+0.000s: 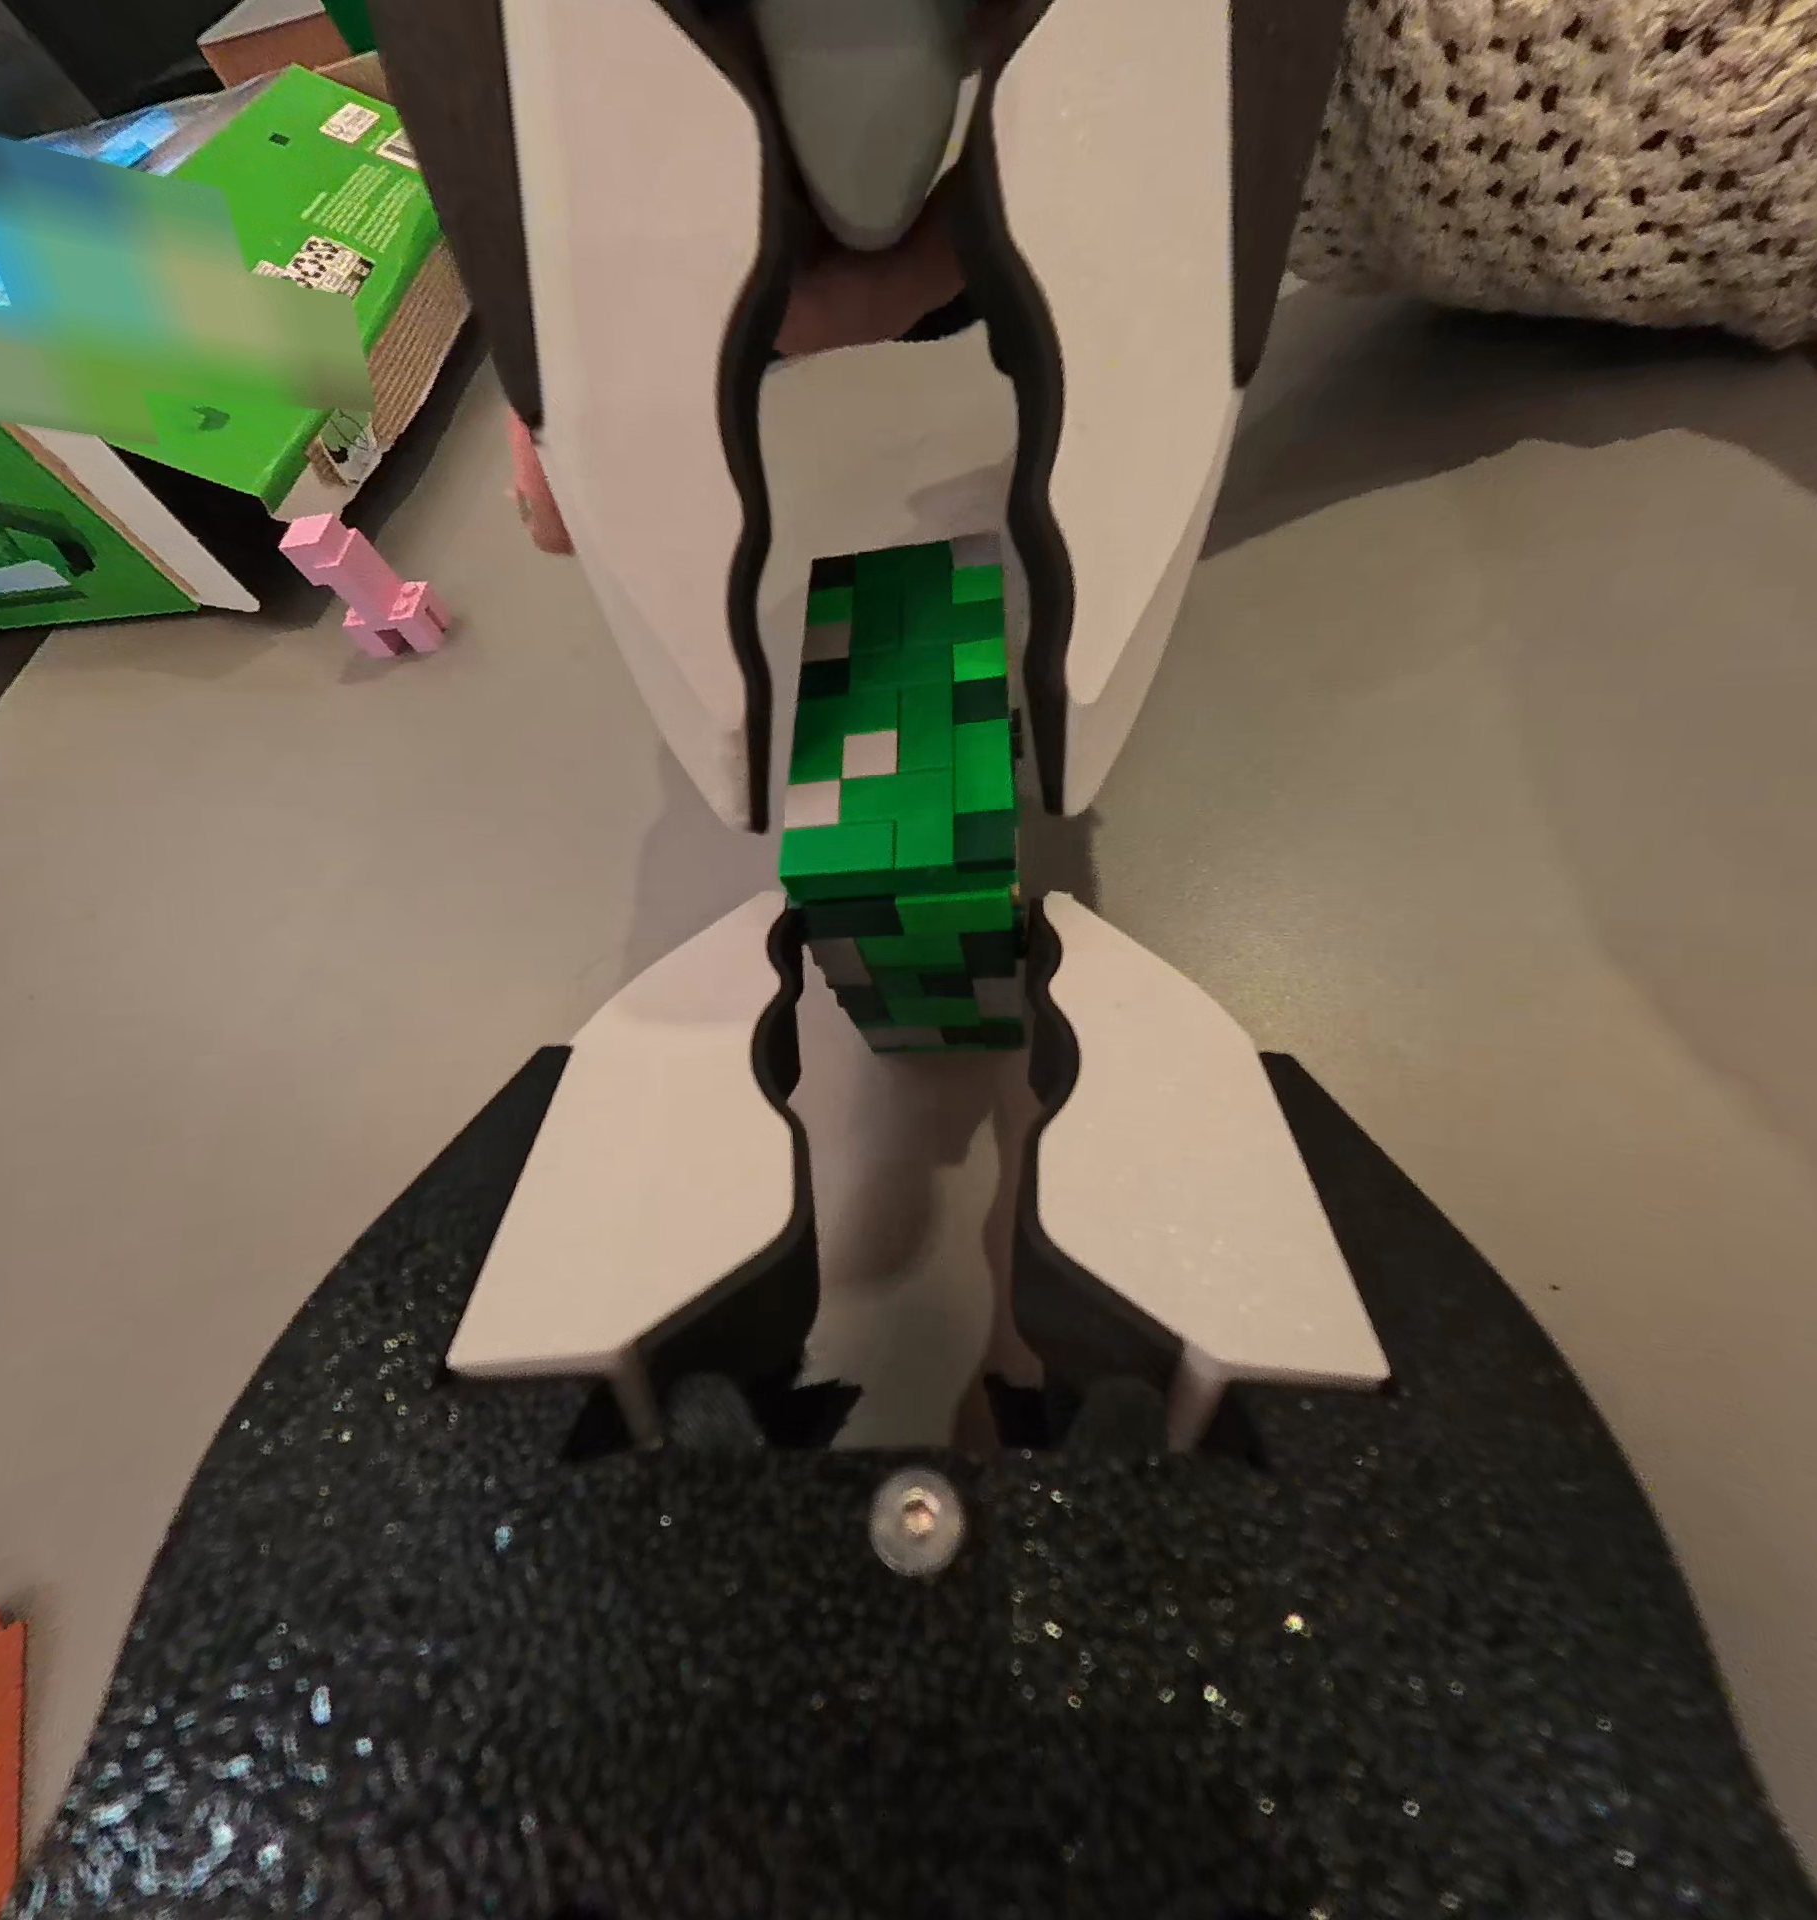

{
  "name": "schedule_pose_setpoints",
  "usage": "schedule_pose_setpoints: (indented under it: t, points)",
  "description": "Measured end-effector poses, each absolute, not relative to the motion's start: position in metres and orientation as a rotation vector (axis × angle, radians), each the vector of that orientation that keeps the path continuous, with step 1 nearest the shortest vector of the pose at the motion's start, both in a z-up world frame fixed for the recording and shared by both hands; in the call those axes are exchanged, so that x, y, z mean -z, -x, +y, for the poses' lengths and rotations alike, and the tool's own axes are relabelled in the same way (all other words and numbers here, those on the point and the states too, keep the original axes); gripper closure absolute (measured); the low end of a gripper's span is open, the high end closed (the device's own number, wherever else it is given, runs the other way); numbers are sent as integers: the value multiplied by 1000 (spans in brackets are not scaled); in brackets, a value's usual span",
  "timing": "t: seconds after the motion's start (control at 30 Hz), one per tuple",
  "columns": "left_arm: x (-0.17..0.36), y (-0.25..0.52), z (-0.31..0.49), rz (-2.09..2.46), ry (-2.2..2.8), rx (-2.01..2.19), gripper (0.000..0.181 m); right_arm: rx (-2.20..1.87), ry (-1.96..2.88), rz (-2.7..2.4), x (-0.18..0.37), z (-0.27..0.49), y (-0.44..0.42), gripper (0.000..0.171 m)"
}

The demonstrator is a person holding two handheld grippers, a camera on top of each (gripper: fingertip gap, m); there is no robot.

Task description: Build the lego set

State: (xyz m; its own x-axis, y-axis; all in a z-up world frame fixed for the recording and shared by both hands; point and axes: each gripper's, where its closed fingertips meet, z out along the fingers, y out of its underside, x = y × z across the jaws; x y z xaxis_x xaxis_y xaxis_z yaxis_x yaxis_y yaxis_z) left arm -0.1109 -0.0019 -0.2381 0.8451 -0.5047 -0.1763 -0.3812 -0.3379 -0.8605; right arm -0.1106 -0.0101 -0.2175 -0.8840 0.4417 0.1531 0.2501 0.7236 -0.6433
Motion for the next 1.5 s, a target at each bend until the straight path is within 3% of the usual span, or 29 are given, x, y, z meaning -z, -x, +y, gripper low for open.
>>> schedule_pose_setpoints:
  t: [0.1,0.23,0.47,0.77,1.23,1.5]
  points:
    - [238,111,-2,654,1967,144,140,-903,557,-2600,210,-4,110,120]
    - [242,112,0,655,1990,121,122,-859,588,-2489,197,8,104,114]
    - [242,106,5,674,1988,146,139,-858,589,-2273,200,14,88,106]
    - [241,109,7,660,1975,88,140,-673,473,-2026,211,20,89,96]
    - [231,119,9,548,1946,90,141,-426,319,-1849,208,22,100,93]
    - [229,125,11,481,1952,113,141,-211,304,-1845,223,19,120,82]
